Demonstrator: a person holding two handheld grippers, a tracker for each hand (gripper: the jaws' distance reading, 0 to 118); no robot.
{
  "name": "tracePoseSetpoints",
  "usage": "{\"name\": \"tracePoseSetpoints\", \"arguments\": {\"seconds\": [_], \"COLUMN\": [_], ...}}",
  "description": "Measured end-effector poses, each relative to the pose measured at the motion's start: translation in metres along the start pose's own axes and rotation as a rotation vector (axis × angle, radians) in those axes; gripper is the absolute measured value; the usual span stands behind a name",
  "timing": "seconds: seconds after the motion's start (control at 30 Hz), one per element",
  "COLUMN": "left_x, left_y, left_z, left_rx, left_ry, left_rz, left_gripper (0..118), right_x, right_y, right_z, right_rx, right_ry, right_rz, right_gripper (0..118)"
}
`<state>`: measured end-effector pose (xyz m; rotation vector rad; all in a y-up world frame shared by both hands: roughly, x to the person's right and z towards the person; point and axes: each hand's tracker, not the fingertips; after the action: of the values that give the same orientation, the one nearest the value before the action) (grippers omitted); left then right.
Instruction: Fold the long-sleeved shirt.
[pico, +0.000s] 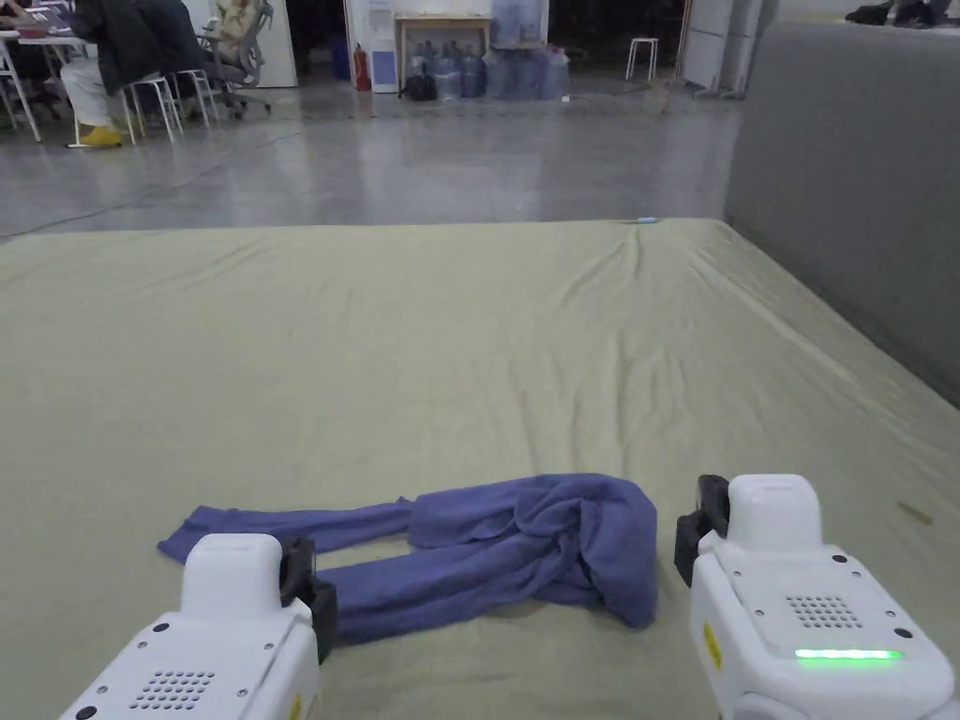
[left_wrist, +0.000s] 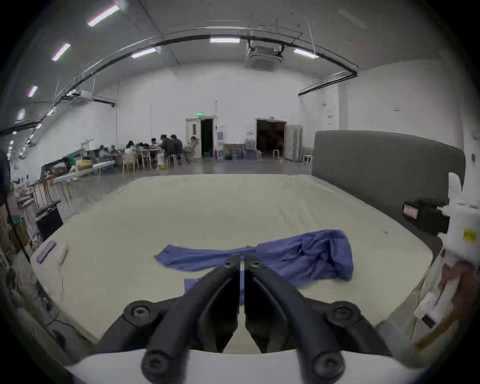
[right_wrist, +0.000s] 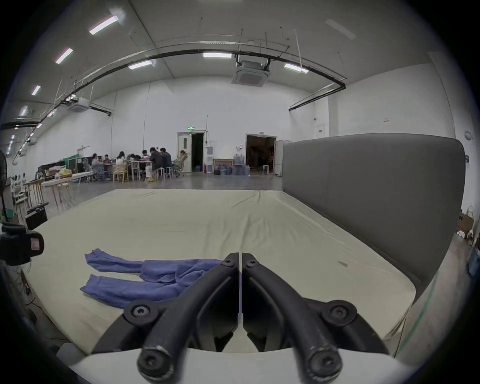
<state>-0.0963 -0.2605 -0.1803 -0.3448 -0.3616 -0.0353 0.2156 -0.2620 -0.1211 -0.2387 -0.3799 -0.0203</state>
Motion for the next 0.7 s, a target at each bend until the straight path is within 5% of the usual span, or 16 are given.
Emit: {"name": "tracePoseSetpoints", "arguments": {"seconds": [0.3,0.33,0.37,0.4,0.43,0.7], "left_x": [0.001,0.003,0.007,0.009,0.01,0.036], "left_y": [0.01,0.014,0.019,0.022,0.021,0.009], "left_z": [-0.046,-0.061,-0.077,-0.102,-0.121,-0.291], "left_rx": [-0.063,-0.098,-0.137,-0.212,-0.236,-0.449], "left_ry": [-0.105,-0.113,-0.14,-0.161,-0.181,-0.165], "left_rz": [0.064,0.062,0.064,0.07,0.094,-0.129], "left_gripper": [0,6,36,79,107,108], "right_x": [-0.003,-0.003,-0.003,-0.002,-0.002,0.007], "right_y": [0.002,0.001,0.0,-0.002,-0.003,-0.018], "right_z": [0.002,0.0,-0.002,-0.004,-0.006,-0.033], "right_rx": [0.001,-0.001,-0.004,-0.008,-0.013,-0.087], "right_ry": [0.012,0.012,0.012,0.015,0.019,0.008], "right_rz": [0.004,0.006,0.006,0.002,0.0,-0.008], "right_gripper": [0,0,0,0,0,0]}}
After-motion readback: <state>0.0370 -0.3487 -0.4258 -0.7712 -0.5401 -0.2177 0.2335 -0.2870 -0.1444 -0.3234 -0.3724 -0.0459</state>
